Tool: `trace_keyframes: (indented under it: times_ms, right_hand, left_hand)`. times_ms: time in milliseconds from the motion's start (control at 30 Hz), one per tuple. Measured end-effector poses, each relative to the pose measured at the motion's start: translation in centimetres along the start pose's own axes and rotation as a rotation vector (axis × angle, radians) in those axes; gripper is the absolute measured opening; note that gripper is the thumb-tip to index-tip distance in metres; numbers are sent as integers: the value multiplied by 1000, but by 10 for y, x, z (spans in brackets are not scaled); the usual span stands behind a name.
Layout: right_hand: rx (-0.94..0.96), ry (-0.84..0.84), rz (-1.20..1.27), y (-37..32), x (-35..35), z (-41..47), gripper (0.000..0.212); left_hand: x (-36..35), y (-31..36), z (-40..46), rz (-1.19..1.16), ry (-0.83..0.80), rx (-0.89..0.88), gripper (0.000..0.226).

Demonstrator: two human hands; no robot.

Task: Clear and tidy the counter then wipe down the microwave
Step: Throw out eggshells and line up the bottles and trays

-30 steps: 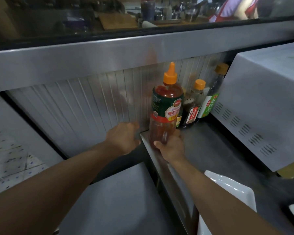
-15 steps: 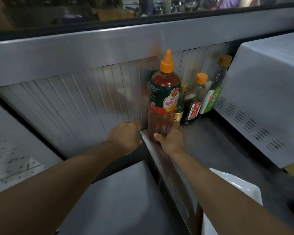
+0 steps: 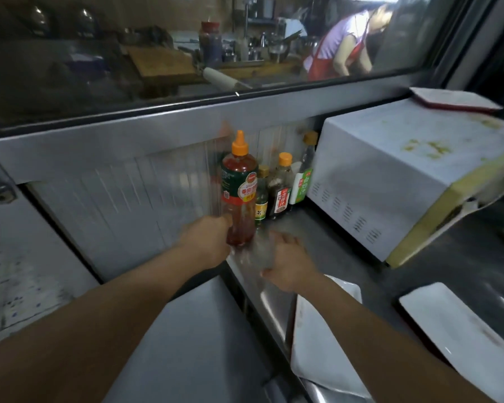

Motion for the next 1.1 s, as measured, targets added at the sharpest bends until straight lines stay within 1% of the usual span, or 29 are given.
trace_keyframes:
  times_ms: [67,200,333,433,500,633,767,933,1100]
  right_hand:
    - [-11,13,-63,4,16,-29,81]
    - [-64,38,-99,20,46,-87,78]
    - [-149,41,-83,48,68,-142,79]
    - [-231,68,-65,73,81,-179,76]
    - [-285,85,-40,90,89,-201,76]
    - [-386,97,-10,129,102,-247,71]
    - [-452,127,11,167,112,-284,79]
    - [-504,141,36,220,120,-327,80]
    - [-522,165,87,277,128,-371,73]
  left_hand:
    - [9,19,-15,10,8,-31,41]
    - [13,63,-41,16,-44,-123,41]
    - [5,108,-61,45,-87,-226,49]
    - [-2,141,-71,90,-99,-301,56]
    - [-9,160,-76,90,-138,-341,61]
    - [-19,210,-91,59,-177,-414,55]
    - [-27,256,-105,57,-193,-447,58]
    - [-41,322,-123,136,-197,-527,52]
    - [-62,393,-146,142,-188,-543,59]
Point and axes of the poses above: each hand's wrist, its own z-axis towards the middle knuckle, its own x-axis out of the back of the hand, y = z × x, the point moved 5 cm from there along z, towards the middle knuckle, and after that the axes turned 8 degrees about -x, right-handed, at the moved point
